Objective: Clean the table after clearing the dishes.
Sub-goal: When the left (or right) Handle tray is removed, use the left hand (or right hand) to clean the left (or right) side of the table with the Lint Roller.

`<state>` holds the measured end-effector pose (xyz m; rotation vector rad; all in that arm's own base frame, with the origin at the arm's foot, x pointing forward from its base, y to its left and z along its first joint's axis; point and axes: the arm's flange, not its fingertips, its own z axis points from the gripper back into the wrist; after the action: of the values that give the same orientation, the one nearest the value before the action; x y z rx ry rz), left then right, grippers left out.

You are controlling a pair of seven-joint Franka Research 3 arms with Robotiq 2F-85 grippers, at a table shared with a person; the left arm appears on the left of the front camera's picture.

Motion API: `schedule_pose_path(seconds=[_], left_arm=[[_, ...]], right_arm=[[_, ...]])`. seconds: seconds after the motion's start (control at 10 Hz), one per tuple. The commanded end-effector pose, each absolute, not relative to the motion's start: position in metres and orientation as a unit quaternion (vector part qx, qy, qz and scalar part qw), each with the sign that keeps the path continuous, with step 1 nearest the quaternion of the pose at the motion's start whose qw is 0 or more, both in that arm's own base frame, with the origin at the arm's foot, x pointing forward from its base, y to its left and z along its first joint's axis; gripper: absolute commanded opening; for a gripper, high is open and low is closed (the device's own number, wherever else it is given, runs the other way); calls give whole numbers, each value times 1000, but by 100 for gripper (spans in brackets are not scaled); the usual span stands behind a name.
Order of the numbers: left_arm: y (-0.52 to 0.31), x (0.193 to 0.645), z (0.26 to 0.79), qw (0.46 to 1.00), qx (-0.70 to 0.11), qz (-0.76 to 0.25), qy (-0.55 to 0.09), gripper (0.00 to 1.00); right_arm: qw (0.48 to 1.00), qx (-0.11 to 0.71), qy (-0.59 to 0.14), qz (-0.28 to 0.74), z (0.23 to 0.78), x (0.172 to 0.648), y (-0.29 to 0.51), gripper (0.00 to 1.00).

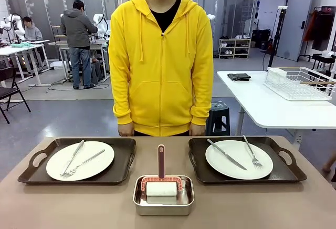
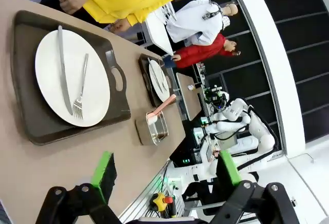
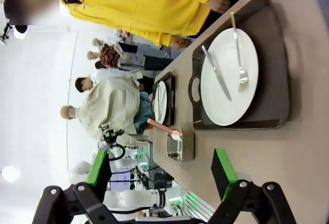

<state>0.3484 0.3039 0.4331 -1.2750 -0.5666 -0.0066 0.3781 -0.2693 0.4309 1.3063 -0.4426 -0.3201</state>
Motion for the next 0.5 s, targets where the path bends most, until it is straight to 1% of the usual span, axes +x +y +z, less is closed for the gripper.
schedule_pose_path(seconds=[0.0,0.1,0.2,0.4], left_arm=[[304,351,430,758,-588,-2,-281,100],[300,358,432,772,-566,-7,-291,100],[306,347,433,765,-587,0,-265,100],[306,347,433,765,-587,0,-265,100]], right_arm=[[749,610,-204,-160,435,384,-268,100],[746,616,-208,-143,435,388,-265,100],[757,601,-205,-154,427,377,-273,100],[757,601,-205,-154,427,377,-273,100]])
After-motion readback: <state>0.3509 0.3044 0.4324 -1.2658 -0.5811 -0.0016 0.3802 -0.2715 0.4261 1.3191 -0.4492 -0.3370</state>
